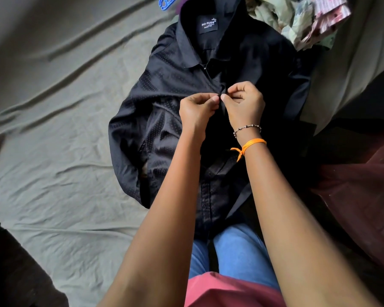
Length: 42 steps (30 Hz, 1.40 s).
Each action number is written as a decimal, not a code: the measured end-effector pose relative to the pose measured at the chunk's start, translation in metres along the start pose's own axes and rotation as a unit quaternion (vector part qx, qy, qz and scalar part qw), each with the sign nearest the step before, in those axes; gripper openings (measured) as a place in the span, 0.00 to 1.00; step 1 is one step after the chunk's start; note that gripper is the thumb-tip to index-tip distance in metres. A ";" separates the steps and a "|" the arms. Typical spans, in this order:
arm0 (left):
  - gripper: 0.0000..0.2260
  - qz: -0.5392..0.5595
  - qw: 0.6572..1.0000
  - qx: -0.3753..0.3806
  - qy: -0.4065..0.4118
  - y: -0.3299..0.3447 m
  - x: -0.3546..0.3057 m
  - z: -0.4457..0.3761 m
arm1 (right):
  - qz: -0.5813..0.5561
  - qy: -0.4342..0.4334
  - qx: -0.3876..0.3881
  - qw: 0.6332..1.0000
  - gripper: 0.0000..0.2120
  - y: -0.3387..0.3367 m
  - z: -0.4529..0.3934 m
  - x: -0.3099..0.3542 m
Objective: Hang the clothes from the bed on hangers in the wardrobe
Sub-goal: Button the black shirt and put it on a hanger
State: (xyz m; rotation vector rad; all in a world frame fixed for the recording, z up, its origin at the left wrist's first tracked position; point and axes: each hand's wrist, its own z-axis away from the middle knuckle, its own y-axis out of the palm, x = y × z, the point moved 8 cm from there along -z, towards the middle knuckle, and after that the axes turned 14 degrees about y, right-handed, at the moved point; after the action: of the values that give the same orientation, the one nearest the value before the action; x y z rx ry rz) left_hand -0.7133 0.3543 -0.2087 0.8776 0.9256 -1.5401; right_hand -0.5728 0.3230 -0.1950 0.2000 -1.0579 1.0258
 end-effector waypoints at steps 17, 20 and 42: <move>0.08 0.026 0.992 0.087 -0.084 0.002 -0.002 0.002 | -0.001 -0.021 0.041 0.999 0.14 0.002 0.007 0.004; 0.08 0.017 0.990 0.101 -0.102 0.002 -0.004 0.003 | 0.000 -0.043 0.015 0.999 0.15 0.002 0.011 0.005; 0.06 0.078 0.986 0.116 -0.096 0.002 0.003 0.010 | 0.016 -0.043 0.037 0.998 0.06 0.004 0.014 -0.004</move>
State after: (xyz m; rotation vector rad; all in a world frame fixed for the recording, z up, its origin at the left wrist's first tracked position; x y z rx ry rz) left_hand -0.7126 0.3441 -0.2078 0.9234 0.5338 -1.5844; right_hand -0.5848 0.3144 -0.1921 0.2894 -1.1041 1.0951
